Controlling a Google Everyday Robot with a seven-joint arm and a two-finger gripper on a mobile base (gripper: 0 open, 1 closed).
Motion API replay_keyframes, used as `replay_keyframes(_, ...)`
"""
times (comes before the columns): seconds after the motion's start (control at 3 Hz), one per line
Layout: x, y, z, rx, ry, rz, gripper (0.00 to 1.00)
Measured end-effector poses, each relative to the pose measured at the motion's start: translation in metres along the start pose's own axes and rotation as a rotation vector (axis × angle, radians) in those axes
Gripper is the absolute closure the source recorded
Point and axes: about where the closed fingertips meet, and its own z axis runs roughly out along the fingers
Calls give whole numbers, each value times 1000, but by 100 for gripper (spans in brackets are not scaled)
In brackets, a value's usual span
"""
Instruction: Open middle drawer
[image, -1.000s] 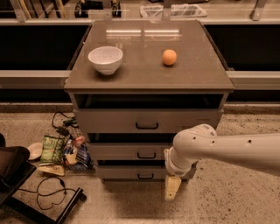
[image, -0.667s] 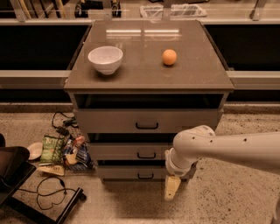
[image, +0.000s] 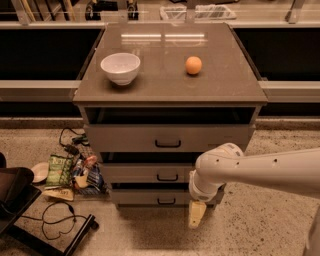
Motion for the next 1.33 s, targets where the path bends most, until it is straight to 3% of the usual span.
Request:
replay_keyframes(0.67,16,-39,-11,92,180,-38,0)
replay_keyframes(1.0,21,-63,-12,115,219,-58,0)
replay_keyframes(1.33,30,-77,-6,127,218,-71,0)
